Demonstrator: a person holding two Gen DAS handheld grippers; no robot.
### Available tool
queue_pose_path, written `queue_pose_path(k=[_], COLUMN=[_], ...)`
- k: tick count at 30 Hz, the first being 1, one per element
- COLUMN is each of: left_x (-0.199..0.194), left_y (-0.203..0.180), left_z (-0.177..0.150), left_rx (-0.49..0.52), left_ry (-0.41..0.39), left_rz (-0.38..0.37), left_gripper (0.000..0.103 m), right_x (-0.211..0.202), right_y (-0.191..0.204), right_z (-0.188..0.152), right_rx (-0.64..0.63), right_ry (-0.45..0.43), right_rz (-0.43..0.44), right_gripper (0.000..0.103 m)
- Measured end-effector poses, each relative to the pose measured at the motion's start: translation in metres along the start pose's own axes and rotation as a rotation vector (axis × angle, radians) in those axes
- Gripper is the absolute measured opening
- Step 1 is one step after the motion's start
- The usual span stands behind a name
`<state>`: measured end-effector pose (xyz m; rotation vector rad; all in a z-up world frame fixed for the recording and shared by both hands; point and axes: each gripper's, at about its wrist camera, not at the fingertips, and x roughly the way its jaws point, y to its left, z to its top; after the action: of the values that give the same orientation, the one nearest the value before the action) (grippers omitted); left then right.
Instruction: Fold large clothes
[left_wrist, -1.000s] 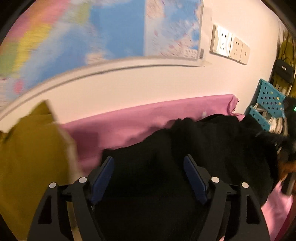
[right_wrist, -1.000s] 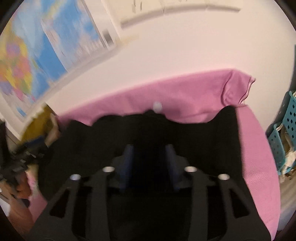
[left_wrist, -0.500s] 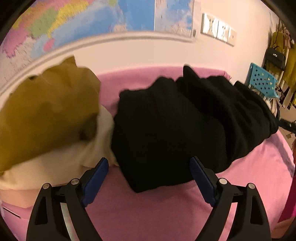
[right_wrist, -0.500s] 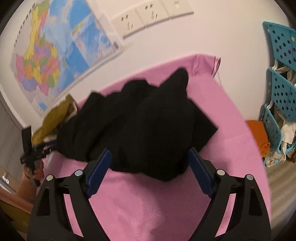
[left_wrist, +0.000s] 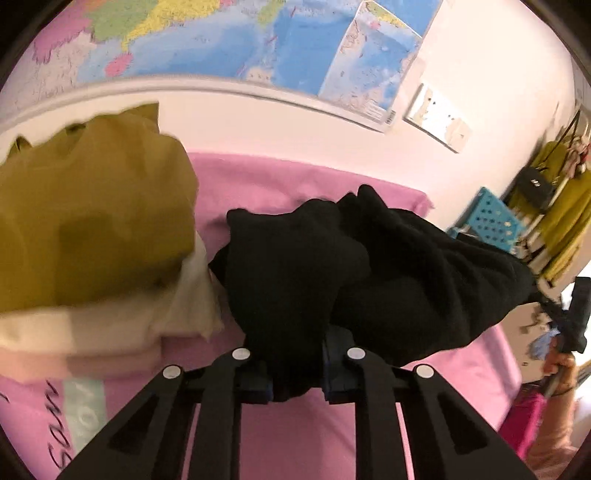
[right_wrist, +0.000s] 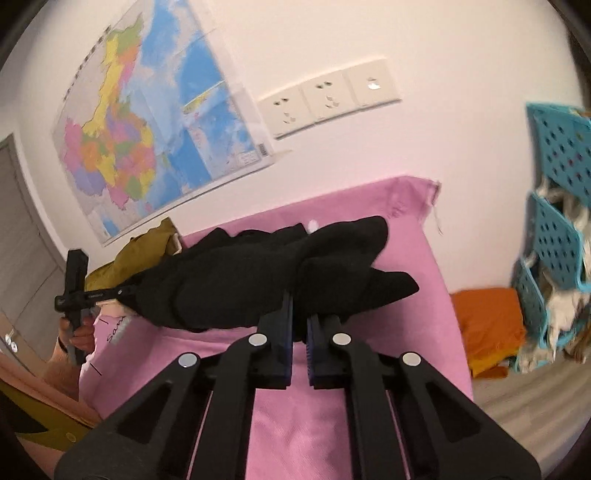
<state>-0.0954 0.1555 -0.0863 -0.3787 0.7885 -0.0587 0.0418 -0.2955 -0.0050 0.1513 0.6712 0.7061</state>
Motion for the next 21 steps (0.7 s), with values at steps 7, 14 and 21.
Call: queue_pose_path(k=[7, 14, 21], left_x=[0.033, -0.006, 0.082], left_y=[0.002, -0.036, -0.068], left_z=[-0.016, 0.001, 0.026], left_rx=[0.000, 0.197, 0.283], left_ry=[0.115, -0.068, 0.105], left_rz=[0.149, 0.221, 0.165], left_gripper=[0.044, 0.070, 0.072], right_x=[0.049, 0.011, 0.091], right_y=[-0.025, 0.017, 0.058], right_z=[-0.039, -0.001, 0.012], right_rx=[0.073, -0.035, -0.108], right_ry=[0.216, 0.011, 0.120], right_rz=[-0.147, -0.283, -0.110], right_gripper=[0.017, 0.056, 0.066])
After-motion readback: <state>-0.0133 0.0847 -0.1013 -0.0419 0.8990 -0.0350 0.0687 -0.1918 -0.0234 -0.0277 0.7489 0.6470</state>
